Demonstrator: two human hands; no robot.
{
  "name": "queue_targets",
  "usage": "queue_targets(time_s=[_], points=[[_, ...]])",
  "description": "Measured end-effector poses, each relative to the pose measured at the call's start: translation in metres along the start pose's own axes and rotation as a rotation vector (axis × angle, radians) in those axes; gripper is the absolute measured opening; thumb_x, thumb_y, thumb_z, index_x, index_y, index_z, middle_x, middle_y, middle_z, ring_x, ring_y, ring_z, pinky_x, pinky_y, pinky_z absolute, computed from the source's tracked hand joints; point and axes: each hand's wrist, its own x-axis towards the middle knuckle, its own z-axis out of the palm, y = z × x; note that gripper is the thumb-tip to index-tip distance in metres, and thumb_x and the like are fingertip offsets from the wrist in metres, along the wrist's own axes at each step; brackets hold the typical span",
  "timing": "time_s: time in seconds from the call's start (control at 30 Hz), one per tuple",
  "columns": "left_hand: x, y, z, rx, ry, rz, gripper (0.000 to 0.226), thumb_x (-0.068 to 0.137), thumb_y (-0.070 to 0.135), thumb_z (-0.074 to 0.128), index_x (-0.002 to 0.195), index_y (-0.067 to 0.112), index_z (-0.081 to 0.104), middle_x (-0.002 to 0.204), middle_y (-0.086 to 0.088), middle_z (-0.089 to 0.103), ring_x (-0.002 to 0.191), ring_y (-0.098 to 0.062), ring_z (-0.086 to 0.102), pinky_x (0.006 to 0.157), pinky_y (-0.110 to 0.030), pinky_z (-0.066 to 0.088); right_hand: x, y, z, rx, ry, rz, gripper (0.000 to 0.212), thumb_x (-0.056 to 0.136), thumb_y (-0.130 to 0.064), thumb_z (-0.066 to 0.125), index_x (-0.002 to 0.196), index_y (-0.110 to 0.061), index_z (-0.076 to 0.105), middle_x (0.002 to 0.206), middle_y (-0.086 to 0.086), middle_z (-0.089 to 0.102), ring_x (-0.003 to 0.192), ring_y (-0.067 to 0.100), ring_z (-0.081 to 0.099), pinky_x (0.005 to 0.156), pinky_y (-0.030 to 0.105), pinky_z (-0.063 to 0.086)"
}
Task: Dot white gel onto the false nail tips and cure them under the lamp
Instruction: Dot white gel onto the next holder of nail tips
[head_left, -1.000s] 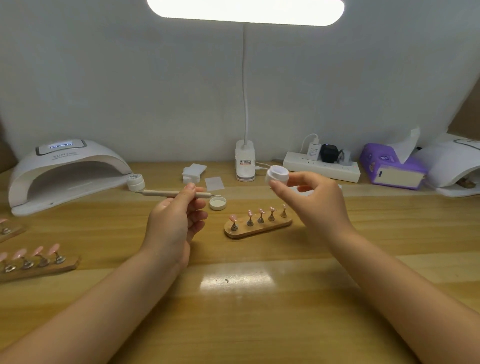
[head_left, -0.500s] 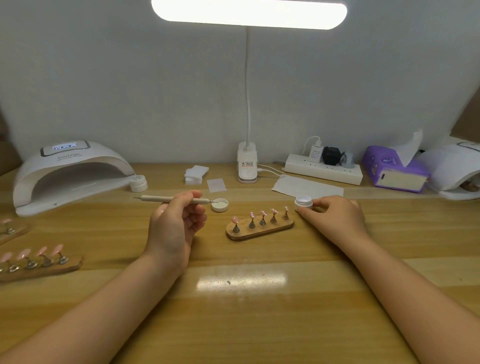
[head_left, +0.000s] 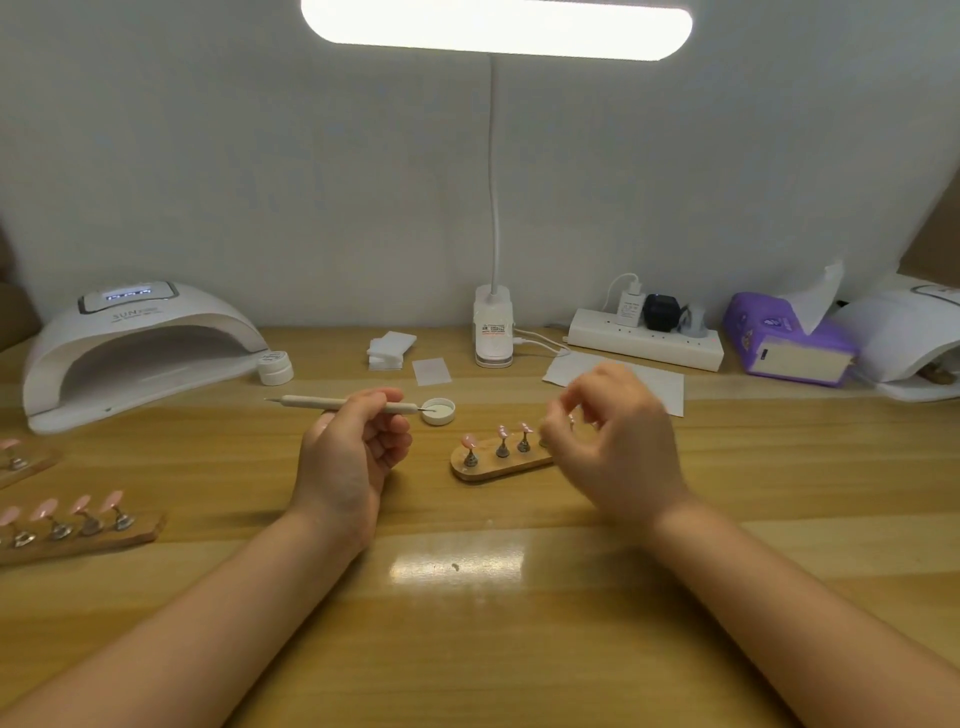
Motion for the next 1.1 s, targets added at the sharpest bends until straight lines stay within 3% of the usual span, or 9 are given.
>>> queue_targets(time_s=[0.17,0.33,0.67,0.93,1.0,1.1], points=[[0.001,-0.002,0.001,0.004,0.008,0.020,0.019,0.095,0.012,0.048,0.086,0.010,0.064,0.061,0.001,0.059,0.055,-0.007,0.057,0.055,-0.020,0.049,-0.018,-0.033,0.022,-0.067,-0.182,-0.098,0.023,0.084,-0.030,0.059,0.066,-0.017,0.066,0.062,-0.008,0.057,0.056,0.011,0.052,0.054,0.027,0.037],[0.001,-0.004,0.002,0.000,0.017,0.014,0.020,0.095,0.011,0.047,0.085,0.009,0.064,0.060,0.001,0.058,0.055,-0.007,0.056,0.055,-0.020,0.048,-0.021,-0.029,0.032,-0.276,-0.347,0.025,0.031,0.091,-0.043,0.045,0.096,-0.027,0.072,0.088,-0.009,0.070,0.083,0.009,0.062,0.067,0.028,0.047],[0.002,-0.005,0.003,0.011,0.010,0.003,0.020,0.095,0.011,0.047,0.084,0.008,0.064,0.059,0.002,0.058,0.055,-0.006,0.057,0.054,-0.020,0.047,-0.017,-0.024,0.037,-0.223,-0.463,0.124,0.032,0.093,-0.045,0.047,0.098,-0.028,0.073,0.084,-0.005,0.071,0.082,0.012,0.062,0.071,0.031,0.051],[0.001,-0.006,0.003,0.005,0.050,0.019,0.017,0.093,0.009,0.051,0.082,0.005,0.064,0.062,-0.001,0.057,0.054,-0.006,0.055,0.050,-0.018,0.047,-0.014,-0.025,0.037,-0.272,-0.510,0.060,0.038,0.098,-0.049,0.037,0.113,-0.034,0.069,0.100,-0.001,0.072,0.104,0.019,0.061,0.095,0.028,0.041],[0.001,-0.006,0.004,0.002,0.057,0.017,0.015,0.092,0.009,0.052,0.082,0.005,0.063,0.063,-0.002,0.057,0.054,-0.006,0.054,0.050,-0.018,0.046,-0.014,-0.025,0.038,-0.310,-0.501,0.040,0.040,0.100,-0.048,0.034,0.111,-0.032,0.069,0.100,-0.001,0.072,0.106,0.020,0.061,0.093,0.029,0.044],[0.001,-0.005,0.004,-0.005,0.062,0.012,0.015,0.092,0.009,0.053,0.082,0.005,0.063,0.064,-0.003,0.056,0.053,-0.006,0.054,0.051,-0.018,0.046,-0.013,-0.026,0.040,-0.353,-0.490,0.016,0.042,0.101,-0.046,0.030,0.111,-0.030,0.068,0.094,-0.001,0.071,0.095,0.019,0.064,0.076,0.030,0.050]])
